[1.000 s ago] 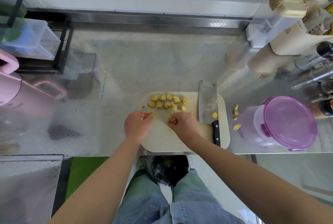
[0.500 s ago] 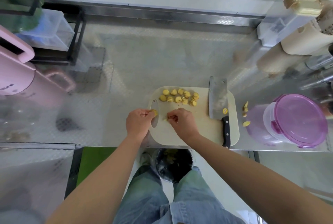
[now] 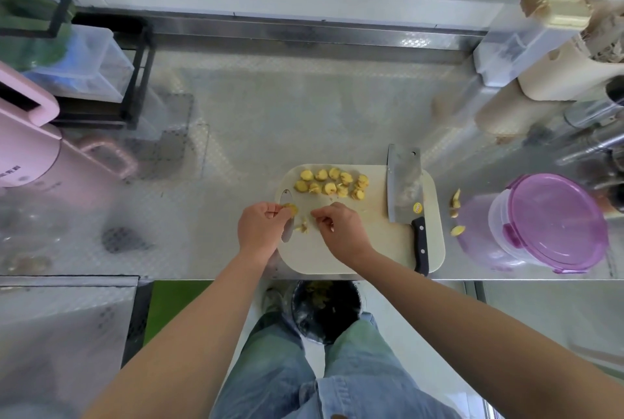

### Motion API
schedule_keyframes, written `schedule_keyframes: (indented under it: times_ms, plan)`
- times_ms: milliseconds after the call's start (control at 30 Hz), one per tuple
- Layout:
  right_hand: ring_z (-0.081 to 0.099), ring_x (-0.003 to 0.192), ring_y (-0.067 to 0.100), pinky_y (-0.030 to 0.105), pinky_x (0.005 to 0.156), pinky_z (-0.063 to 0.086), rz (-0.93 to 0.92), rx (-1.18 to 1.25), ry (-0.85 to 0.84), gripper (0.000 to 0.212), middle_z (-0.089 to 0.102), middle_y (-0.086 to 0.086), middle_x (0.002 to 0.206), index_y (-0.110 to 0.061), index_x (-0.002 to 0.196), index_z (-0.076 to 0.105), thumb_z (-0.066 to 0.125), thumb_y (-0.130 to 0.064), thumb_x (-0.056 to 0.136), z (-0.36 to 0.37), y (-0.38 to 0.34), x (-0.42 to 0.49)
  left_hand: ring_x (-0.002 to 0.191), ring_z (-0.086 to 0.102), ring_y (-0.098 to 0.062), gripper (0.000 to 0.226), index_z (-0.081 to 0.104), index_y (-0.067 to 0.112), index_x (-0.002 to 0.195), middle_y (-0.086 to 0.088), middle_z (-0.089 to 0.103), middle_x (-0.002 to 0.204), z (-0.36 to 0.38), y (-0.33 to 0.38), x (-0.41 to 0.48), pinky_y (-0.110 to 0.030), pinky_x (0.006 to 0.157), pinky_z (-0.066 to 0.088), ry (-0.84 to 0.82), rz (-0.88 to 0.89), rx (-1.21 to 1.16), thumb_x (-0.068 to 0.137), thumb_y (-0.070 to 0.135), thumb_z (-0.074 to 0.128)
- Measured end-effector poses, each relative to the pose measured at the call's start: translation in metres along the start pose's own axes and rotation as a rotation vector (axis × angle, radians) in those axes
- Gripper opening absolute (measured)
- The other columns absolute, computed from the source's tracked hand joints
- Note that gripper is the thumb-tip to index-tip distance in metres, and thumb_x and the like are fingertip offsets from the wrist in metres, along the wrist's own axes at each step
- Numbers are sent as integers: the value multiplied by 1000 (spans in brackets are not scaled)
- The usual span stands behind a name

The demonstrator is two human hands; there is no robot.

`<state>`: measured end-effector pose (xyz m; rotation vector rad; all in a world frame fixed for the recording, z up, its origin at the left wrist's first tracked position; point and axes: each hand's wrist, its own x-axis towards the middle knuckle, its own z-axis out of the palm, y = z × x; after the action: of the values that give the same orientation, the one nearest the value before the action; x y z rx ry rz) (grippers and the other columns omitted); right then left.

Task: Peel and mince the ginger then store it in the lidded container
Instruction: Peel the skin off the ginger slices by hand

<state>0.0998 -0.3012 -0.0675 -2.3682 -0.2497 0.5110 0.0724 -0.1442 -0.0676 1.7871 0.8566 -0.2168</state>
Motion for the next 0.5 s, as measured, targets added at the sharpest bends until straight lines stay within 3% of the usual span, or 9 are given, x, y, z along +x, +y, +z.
schedule_keyframes:
  times_ms: [133, 267, 400, 500]
  plan:
    - [62, 91, 19, 25, 86, 49, 35, 105, 19, 25, 67, 6, 106, -10, 110, 71, 55, -5, 91, -12, 5, 1, 52, 56, -14, 14, 73, 12, 83, 3, 64, 60, 11, 6, -2, -31, 58, 46, -73, 4, 1, 77, 25, 76]
    - [63, 76, 15, 30, 76, 54, 132, 242, 2, 19, 67, -2, 80, -12, 109, 68, 59, -20, 94, -34, 19, 0, 59, 57, -9, 16, 75, 16, 86, 4, 64, 67, 30, 19, -4, -24, 60, 44, -163, 60, 76, 77, 29, 76]
    - [66, 72, 17, 28, 74, 58, 203, 450, -61, 21, 69, 7, 81, -6, 110, 66, 65, -16, 91, -44, 20, 3, 60, 52, -3, 18, 75, 13, 86, 12, 59, 61, 49, 33, -7, -18, 57, 38, -234, 101, 93, 77, 29, 78]
    - [65, 69, 17, 25, 71, 58, 254, 525, -56, 17, 70, 12, 80, -4, 102, 67, 70, -9, 86, -49, 22, 7, 56, 54, -8, 16, 76, 13, 88, 4, 62, 61, 51, 34, -6, -23, 57, 41, -230, 84, 77, 79, 25, 77]
